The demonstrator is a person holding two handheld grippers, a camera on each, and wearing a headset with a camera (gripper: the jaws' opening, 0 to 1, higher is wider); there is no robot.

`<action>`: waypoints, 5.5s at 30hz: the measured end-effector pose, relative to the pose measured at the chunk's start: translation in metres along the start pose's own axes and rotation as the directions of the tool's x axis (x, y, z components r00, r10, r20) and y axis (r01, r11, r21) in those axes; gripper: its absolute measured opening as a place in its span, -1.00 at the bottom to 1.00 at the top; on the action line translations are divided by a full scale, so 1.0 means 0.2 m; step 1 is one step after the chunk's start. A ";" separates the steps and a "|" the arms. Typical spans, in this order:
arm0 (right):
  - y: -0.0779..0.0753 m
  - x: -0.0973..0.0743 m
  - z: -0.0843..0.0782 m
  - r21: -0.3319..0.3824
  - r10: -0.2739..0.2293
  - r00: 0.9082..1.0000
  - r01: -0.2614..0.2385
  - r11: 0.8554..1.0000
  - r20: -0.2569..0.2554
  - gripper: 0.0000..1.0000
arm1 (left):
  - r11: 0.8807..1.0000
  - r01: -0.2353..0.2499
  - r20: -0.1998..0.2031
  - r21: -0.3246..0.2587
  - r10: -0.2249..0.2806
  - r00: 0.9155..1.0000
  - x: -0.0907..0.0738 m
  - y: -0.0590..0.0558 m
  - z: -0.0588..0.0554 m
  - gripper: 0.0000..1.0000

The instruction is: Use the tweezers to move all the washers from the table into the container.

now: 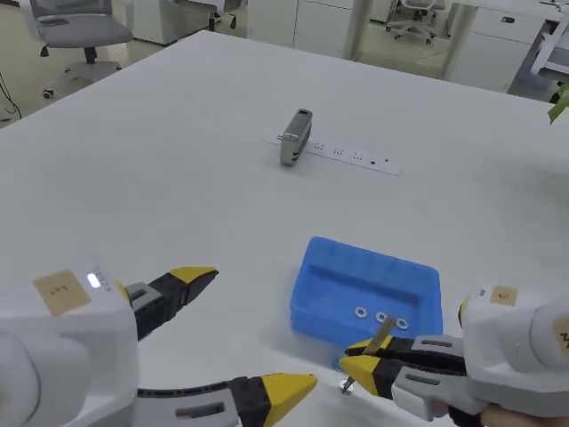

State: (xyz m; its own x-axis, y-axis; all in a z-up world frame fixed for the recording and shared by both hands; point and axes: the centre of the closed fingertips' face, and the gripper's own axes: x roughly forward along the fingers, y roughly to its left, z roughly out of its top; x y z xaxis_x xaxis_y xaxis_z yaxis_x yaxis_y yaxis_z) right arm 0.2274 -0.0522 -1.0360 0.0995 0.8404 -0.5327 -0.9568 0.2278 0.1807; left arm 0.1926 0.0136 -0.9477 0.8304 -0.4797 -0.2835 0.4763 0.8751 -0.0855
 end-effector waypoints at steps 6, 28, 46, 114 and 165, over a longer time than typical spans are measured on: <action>-0.02 -0.01 0.00 0.008 -0.024 1.000 0.024 1.000 0.002 -0.93 | 1.000 0.002 -0.001 0.002 -0.002 1.000 0.00 0.00 0.00 0.61; 0.03 0.00 -0.02 -0.213 -0.018 0.999 0.009 0.977 -0.041 -0.95 | 1.000 -0.004 0.003 0.000 0.004 1.000 0.00 0.01 0.00 0.61; 0.05 -0.04 0.18 -0.102 0.017 0.995 -0.006 0.995 0.099 -0.95 | 1.000 -0.003 -0.001 0.001 0.003 1.000 0.00 0.00 0.00 0.61; -0.45 0.13 0.22 0.131 -0.133 0.988 0.122 0.984 0.079 -0.94 | 1.000 0.001 -0.009 -0.006 -0.001 1.000 0.00 0.01 -0.02 0.60; -0.07 0.00 0.20 -0.027 -0.016 0.991 0.020 0.999 0.132 -0.93 | 1.000 -0.003 -0.003 -0.007 0.003 1.000 0.00 0.00 0.00 0.60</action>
State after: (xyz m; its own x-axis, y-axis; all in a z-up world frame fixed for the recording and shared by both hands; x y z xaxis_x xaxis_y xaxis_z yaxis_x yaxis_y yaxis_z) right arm 0.2517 -0.0364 -1.0054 0.1503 0.8942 -0.4217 -0.9616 0.2313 0.1476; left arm 0.1926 0.0136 -0.9486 0.8310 -0.4766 -0.2869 0.4716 0.8771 -0.0910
